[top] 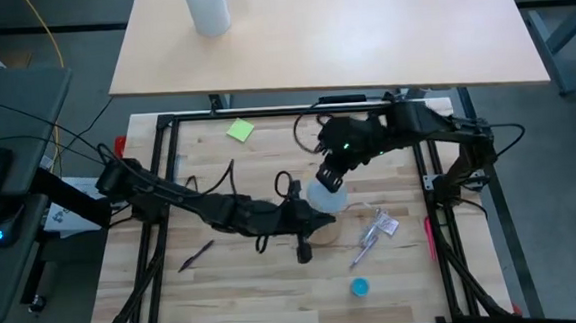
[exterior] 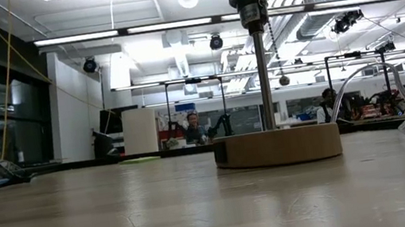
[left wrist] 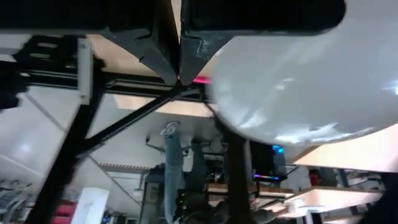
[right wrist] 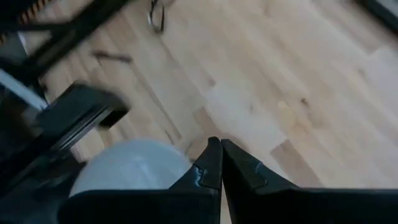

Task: Screw lightbulb
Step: Remove the lightbulb from the lamp

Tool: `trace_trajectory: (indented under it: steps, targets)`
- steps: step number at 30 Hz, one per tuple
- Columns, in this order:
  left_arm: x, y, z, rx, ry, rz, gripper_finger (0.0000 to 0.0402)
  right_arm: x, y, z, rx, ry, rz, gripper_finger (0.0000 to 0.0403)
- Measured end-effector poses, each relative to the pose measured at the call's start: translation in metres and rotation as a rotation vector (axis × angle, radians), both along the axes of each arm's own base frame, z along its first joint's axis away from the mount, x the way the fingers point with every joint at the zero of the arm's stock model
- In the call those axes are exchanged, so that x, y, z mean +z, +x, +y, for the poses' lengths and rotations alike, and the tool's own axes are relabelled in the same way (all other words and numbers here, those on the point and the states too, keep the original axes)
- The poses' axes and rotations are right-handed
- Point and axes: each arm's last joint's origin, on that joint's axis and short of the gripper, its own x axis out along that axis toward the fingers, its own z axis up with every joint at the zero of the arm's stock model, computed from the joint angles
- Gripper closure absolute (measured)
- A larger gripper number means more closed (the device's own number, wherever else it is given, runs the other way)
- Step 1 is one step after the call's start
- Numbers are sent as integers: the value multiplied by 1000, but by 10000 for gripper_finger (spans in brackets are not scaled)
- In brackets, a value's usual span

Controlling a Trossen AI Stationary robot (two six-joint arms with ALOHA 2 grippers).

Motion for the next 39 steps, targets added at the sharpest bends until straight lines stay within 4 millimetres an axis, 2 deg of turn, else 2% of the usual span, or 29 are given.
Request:
trace_trajectory:
  steps: [5, 11, 18, 22, 25, 32, 36, 39]
  targets:
    - [-2, 4, 12, 12, 0, 20, 401, -6, 0, 15, 11, 17, 48, 403]
    - [1, -1, 24, 26, 62, 77, 401, -3, -20, 33, -36, -6, 119, 403]
    - [2, -8, 45, 140, 140, 165, 402, -1, -40, 51, -75, 6, 169, 403]
    - [9, -16, 66, 263, 192, 207, 402, 2, -38, 65, -31, 84, 118, 403]
    - [17, -28, 79, 316, 231, 257, 402, 0, -39, 73, -32, 87, 126, 403]
    - [35, -65, 104, 370, 262, 373, 402, 4, -53, 87, -22, 71, 121, 403]
    - [26, -90, 100, 339, 184, 376, 402, 16, -67, 78, -80, 15, 41, 403]
    - [10, -105, 85, 313, 59, 311, 402, 22, -70, 66, -141, -33, -1, 403]
